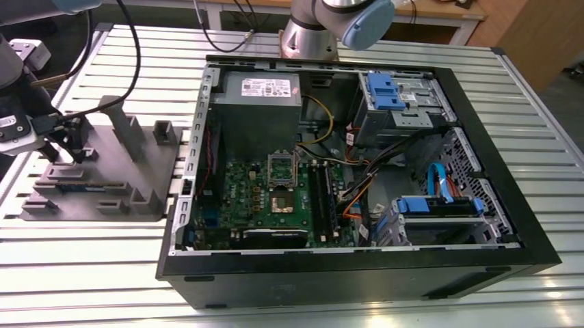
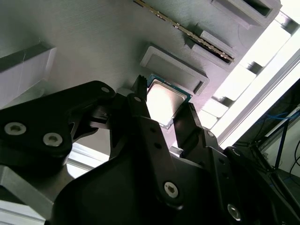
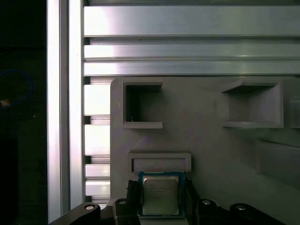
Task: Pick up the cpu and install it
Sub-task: 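Pick up the cpu and move it towards the insertion slot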
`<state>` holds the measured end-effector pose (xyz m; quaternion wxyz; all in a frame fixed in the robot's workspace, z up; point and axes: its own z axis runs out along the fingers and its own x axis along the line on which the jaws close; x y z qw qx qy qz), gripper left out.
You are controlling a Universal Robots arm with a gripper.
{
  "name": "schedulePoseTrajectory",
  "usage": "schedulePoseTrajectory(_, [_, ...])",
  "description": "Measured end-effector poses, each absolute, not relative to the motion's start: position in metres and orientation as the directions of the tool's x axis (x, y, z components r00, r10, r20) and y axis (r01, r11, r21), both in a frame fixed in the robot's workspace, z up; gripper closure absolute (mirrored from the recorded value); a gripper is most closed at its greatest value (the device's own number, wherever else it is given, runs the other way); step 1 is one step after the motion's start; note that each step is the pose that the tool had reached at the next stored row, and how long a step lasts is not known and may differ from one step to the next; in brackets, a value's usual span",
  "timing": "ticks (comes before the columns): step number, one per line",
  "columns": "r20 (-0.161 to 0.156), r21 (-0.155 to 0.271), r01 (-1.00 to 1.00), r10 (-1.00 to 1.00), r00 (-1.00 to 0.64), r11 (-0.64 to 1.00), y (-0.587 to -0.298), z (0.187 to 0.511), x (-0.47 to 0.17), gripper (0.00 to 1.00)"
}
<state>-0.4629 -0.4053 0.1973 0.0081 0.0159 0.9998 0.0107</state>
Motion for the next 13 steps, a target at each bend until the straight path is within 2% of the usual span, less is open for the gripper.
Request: schedulePoseTrajectory(13, [-0.016,0.022,0.032,0.032,-0.999,0.999,-0.4053,0.1995,-0.4629,0.53])
